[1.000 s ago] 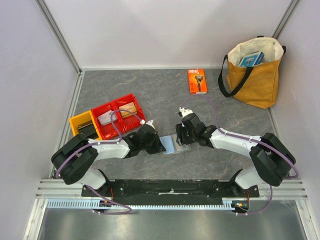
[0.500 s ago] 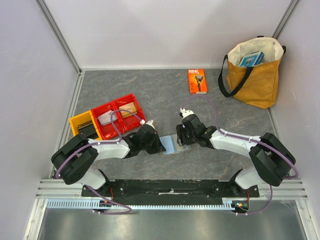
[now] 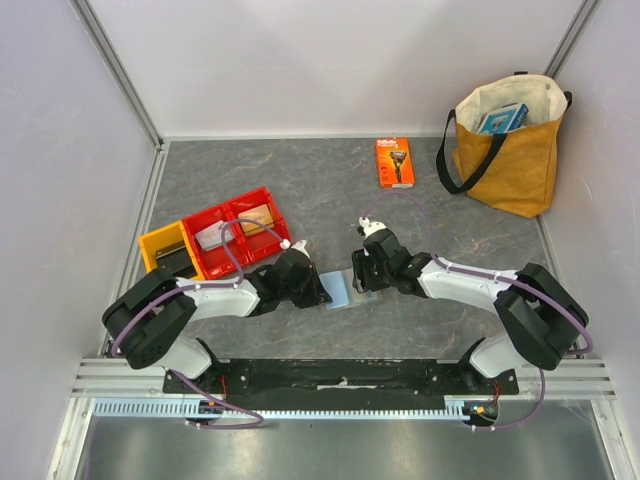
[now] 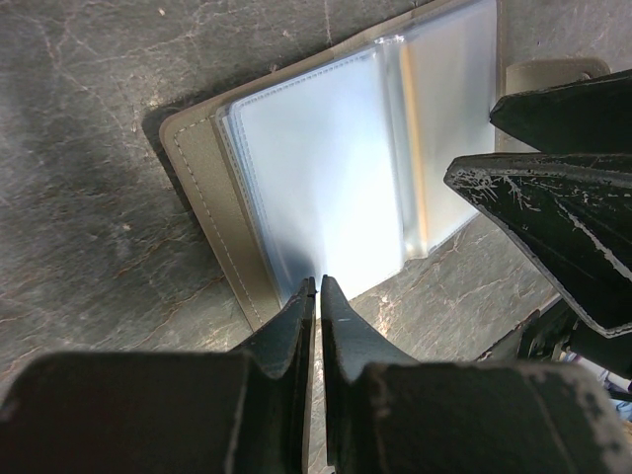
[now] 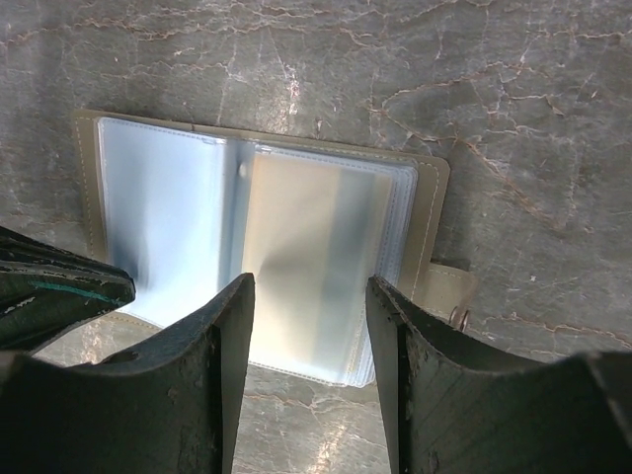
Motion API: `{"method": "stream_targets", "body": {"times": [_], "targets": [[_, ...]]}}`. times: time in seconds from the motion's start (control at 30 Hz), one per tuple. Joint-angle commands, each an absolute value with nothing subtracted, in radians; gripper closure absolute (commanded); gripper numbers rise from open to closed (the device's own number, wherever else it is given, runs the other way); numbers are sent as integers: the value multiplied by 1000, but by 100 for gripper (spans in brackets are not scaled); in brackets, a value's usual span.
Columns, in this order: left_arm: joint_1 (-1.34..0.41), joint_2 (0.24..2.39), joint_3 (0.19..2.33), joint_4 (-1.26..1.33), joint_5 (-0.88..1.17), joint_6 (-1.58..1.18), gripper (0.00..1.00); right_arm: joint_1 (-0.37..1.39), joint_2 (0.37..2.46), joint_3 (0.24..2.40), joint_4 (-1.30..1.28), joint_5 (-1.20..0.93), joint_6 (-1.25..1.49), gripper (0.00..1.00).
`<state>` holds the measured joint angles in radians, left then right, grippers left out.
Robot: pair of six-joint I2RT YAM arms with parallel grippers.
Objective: Take the credit cards out of the card holder
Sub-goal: Remove the credit card from the card holder.
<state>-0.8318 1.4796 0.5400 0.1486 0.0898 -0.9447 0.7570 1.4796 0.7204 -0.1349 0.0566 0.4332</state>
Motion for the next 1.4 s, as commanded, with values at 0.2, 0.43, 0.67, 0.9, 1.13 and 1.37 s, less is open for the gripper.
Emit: {"method": "stream_targets", "body": {"times": [0.2, 0.43, 0.67, 0.9, 1.13, 1.37], "targets": [[-838, 1496, 538, 147, 100, -951, 89, 758, 1486, 722, -114, 3, 440, 49], [-839, 1496, 541, 147, 103, -950, 89, 759, 1493, 727, -107, -23, 445, 55], [-842, 1499, 541, 153, 107, -951, 89, 759, 1508, 733, -69, -90, 462, 57], [-844, 1445, 497, 209, 91, -976, 89, 775, 1548, 749, 35, -218, 512, 57], [-844, 1287, 420, 229, 31, -1000, 89, 819, 1592, 825, 87, -299, 548, 57], [-844, 1063, 327, 227, -20, -1019, 88, 885, 1641, 931, 63, -321, 529, 54]]}}
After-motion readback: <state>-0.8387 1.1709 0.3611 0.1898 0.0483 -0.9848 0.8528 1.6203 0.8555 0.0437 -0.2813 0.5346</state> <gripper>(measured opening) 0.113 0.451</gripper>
